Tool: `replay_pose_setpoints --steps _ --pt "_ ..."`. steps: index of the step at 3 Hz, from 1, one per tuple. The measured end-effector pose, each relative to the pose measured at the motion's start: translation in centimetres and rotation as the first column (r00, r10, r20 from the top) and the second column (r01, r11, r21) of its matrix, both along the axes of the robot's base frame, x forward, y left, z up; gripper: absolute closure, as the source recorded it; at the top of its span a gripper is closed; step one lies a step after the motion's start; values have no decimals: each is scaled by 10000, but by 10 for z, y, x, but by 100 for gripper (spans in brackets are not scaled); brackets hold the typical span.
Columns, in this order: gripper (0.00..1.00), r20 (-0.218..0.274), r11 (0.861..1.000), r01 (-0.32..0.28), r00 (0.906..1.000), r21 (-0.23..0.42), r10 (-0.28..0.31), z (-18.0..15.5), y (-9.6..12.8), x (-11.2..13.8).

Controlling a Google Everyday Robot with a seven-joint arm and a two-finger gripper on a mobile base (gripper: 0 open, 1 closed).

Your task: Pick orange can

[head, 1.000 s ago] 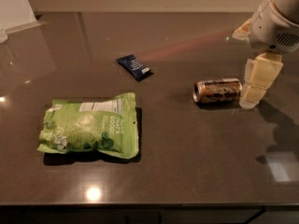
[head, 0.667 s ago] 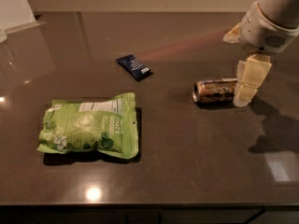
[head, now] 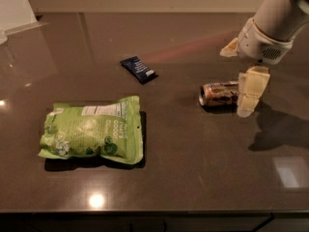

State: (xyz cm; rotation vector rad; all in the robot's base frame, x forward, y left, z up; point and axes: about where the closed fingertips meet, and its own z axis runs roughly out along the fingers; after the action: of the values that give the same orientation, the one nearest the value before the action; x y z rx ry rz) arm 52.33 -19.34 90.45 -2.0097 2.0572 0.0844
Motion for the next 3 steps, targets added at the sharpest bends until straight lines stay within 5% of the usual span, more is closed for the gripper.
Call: replay_pose_setpoints --steps 3 --pt "0 -749 9949 -764 9946 -666 714 -53 -3 11"
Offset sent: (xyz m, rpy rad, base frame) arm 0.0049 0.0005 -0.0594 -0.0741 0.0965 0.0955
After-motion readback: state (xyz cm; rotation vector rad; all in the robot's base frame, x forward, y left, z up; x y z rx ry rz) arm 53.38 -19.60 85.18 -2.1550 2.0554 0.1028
